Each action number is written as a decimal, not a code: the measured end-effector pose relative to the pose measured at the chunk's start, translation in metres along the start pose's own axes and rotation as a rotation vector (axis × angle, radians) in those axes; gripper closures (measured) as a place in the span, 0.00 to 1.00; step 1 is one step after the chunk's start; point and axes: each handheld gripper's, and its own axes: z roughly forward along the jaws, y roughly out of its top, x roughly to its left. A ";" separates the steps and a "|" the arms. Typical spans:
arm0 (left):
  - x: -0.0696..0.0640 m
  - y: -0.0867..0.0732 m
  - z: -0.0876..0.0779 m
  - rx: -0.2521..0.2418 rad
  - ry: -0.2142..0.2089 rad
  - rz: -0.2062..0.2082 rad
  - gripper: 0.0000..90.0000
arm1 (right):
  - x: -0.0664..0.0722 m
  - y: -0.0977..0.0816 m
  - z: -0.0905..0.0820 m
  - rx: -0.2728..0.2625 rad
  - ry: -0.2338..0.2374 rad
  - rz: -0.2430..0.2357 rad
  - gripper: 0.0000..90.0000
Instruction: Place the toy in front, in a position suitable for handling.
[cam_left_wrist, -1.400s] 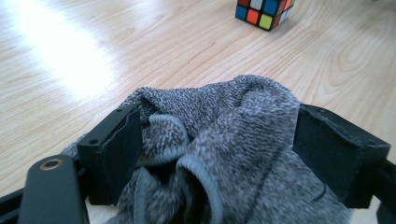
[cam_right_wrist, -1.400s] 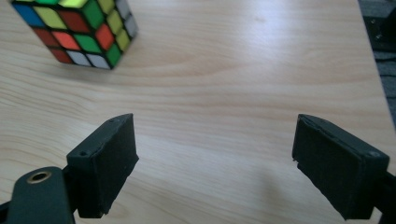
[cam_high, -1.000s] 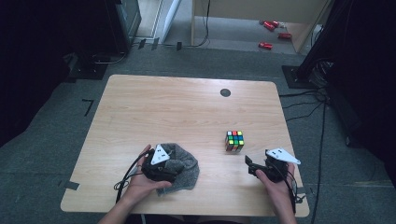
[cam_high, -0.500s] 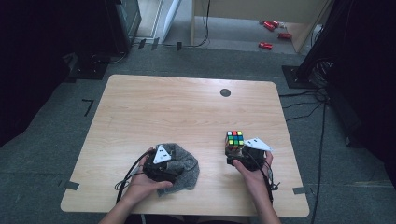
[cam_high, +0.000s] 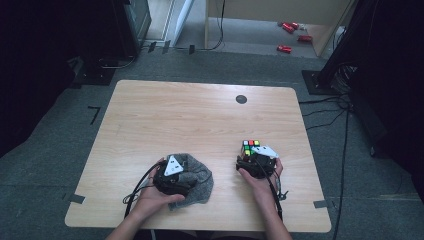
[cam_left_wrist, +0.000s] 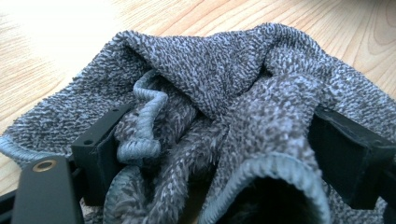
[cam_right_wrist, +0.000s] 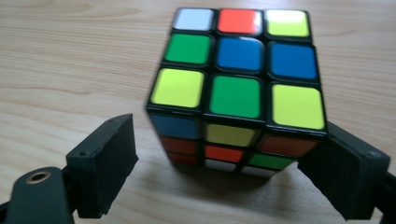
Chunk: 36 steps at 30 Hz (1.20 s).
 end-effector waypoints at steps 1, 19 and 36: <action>0.000 0.000 0.000 0.000 0.000 0.000 0.16 | 0.000 0.000 0.001 -0.003 -0.015 0.008 0.17; 0.002 0.004 0.004 -0.004 -0.026 0.001 0.15 | -0.004 -0.001 -0.009 -0.056 0.046 -0.003 0.38; 0.001 0.004 0.004 -0.003 -0.027 0.024 0.44 | 0.015 -0.007 -0.057 -0.116 0.356 -0.314 0.38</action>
